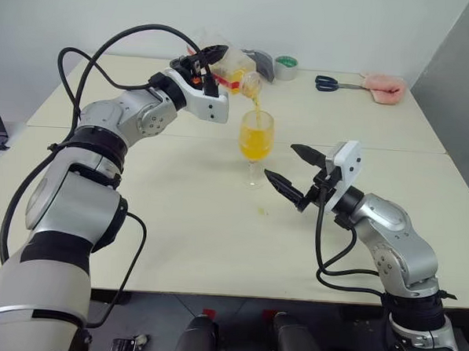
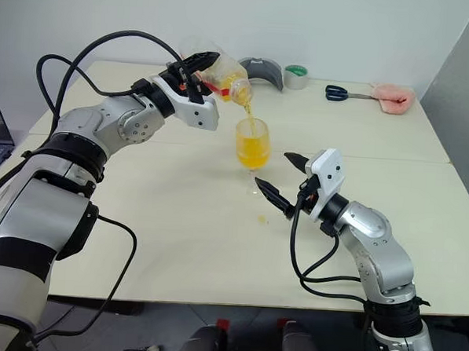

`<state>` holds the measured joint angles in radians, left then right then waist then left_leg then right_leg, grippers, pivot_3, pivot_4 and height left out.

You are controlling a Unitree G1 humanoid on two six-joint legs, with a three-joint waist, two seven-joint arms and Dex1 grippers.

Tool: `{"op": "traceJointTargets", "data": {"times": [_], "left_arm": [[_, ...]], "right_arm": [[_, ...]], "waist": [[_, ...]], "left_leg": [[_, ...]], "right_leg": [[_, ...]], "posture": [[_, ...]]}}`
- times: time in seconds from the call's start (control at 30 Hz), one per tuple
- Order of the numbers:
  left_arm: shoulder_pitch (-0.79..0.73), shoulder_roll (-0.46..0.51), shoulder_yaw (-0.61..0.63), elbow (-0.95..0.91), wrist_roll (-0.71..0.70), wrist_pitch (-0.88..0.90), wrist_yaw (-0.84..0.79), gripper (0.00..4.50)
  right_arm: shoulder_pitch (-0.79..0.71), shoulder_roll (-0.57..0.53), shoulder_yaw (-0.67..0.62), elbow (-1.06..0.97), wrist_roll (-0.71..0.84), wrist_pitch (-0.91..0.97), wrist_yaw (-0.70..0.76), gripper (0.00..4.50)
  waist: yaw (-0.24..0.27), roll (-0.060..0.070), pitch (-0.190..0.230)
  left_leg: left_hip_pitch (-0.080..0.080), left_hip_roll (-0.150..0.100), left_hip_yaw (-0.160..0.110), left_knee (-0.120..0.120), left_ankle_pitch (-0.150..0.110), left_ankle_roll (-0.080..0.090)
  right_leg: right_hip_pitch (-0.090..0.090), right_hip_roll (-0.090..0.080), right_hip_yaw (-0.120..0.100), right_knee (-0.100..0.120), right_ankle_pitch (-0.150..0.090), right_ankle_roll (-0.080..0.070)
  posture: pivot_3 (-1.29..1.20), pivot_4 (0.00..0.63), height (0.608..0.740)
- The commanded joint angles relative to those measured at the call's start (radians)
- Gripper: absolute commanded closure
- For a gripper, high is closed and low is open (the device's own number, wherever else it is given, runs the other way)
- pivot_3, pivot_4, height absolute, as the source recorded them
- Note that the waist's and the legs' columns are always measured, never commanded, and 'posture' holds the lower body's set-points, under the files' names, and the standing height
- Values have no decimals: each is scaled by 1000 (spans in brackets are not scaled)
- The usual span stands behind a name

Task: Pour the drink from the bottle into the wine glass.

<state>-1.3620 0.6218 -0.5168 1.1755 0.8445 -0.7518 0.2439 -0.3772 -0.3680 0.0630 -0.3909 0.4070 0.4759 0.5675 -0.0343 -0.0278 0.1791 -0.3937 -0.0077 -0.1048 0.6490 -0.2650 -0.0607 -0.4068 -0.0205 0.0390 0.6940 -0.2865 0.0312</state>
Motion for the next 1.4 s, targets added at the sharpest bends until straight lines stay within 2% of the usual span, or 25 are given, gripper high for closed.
{"op": "traceJointTargets", "data": {"times": [0.03, 0.5, 0.87, 1.0, 1.17, 1.27, 1.4], "left_arm": [[-40, 10, 6, -8, -7, -5, 21, 2809], [19, -10, 52, -39, -101, -20, -63, 2809], [121, -77, 199, -91, -353, 42, -316, 2809], [174, -116, 309, -157, -519, 147, -451, 2809], [291, -165, 526, -343, -832, 499, -614, 2810], [396, -156, 596, -488, -914, 654, -645, 2810], [547, -140, 686, -661, -1030, 810, -690, 2810]], "right_arm": [[-10, 5, 1, -55, 5, -21, 0, 0], [-17, 11, 11, -52, -2, -30, -3, 0], [-40, 51, 15, -36, -59, -93, -39, 0], [-55, 52, 12, -30, -64, -102, -29, 0], [-89, -15, 42, -89, 19, 25, 71, 0], [-107, -49, 65, -129, 62, 98, 101, 0], [-146, -65, 123, -137, 33, 162, 83, 0]], "waist": [[0, 0, 0], [0, 0, 0], [-2, 0, 0], [-7, 0, 0], [-17, 0, 0], [-33, 0, 0], [-41, 0, 0]], "left_leg": [[0, 0, 0, 0, 0, 0], [0, 0, 0, 1, 0, 0], [0, 0, 0, 2, 0, 0], [0, 0, -1, 3, 0, 0], [-3, 0, -2, 9, 0, 0], [-3, 1, -3, 11, 0, 0], [-3, 1, -4, 11, 0, 0]], "right_leg": [[0, 0, 0, 0, 0, 0], [0, 0, 0, 1, 0, 0], [0, 0, 0, 2, 0, 0], [0, 0, 0, 3, 0, 0], [0, 0, -1, 4, 0, 0], [0, 0, -1, 4, 0, 0], [0, 0, -1, 6, 0, 0]], "posture": [[0, 150, 740], [0, 150, 740], [0, 150, 740], [0, 150, 740], [0, 150, 740], [0, 150, 740], [0, 150, 740]]}}
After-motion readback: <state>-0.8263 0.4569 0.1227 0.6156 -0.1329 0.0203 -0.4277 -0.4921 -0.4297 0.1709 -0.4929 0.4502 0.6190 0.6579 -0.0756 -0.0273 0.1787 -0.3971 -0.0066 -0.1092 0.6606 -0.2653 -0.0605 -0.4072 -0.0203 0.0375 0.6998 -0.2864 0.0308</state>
